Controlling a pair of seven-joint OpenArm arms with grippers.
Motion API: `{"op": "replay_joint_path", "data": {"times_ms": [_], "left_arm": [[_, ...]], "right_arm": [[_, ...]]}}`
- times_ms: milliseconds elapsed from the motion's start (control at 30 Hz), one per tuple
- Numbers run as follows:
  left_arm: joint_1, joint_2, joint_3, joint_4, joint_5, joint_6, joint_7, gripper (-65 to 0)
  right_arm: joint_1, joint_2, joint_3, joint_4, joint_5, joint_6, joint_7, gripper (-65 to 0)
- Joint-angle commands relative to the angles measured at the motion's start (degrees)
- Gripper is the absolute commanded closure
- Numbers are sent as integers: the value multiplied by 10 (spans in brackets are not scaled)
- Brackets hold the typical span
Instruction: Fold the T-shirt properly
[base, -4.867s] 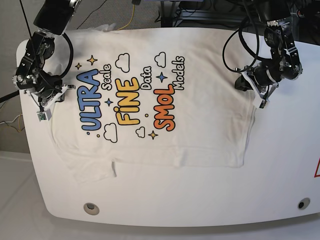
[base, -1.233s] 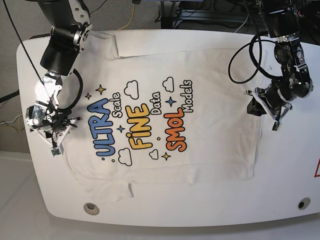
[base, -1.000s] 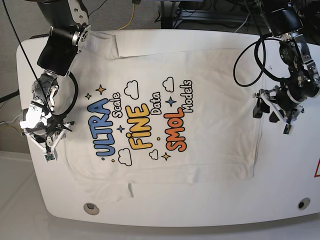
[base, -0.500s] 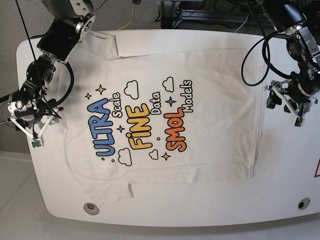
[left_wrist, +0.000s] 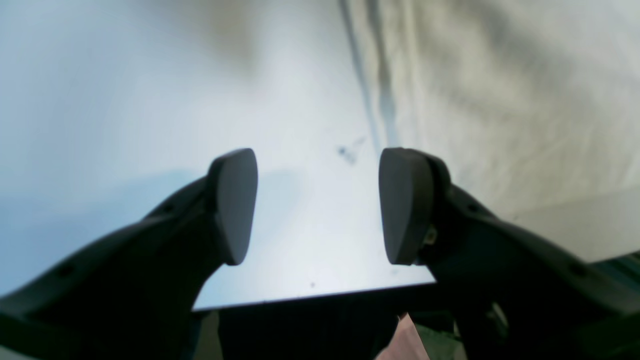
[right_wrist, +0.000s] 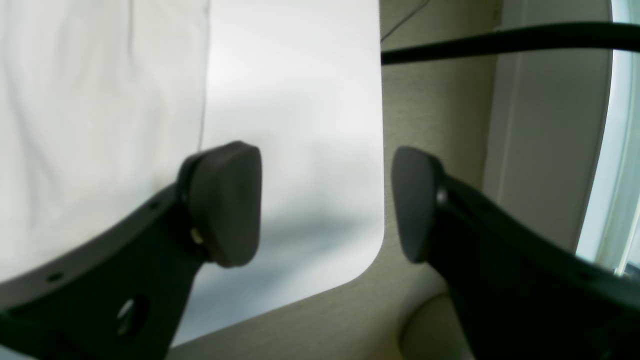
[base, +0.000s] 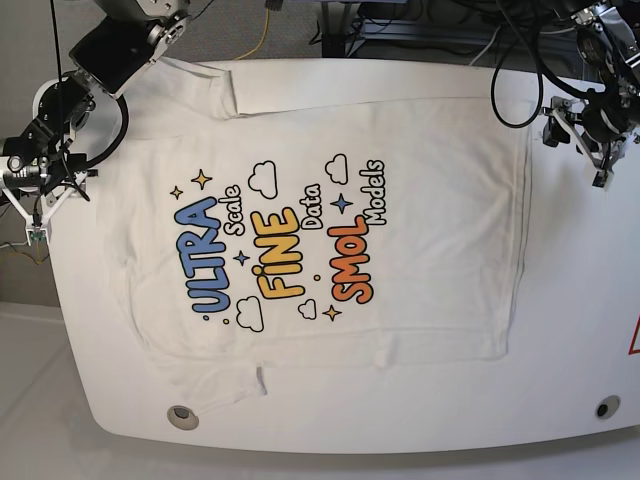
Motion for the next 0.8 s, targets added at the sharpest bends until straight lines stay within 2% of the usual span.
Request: {"op": "replay_joint_path", "data": {"times_ms": [0,267,433,767], "left_arm": [[8,0,-5,8,-7,-3,-7,-349],[22,24,-26,-2,-7,-3,-6,-350],[22,41,-26,-45,-6,-3,-7,-394],[15,44,-21,-126,-7,-3,-17,-401]], "right_arm": [[4,13,0,16,-1,3,8,-418],[-10,10,-1,30,-1,3,7,-418],[-13,10,-1,30,-1,3,7,-418],[-22,10,-1,30,-3,3,7,-418]]}}
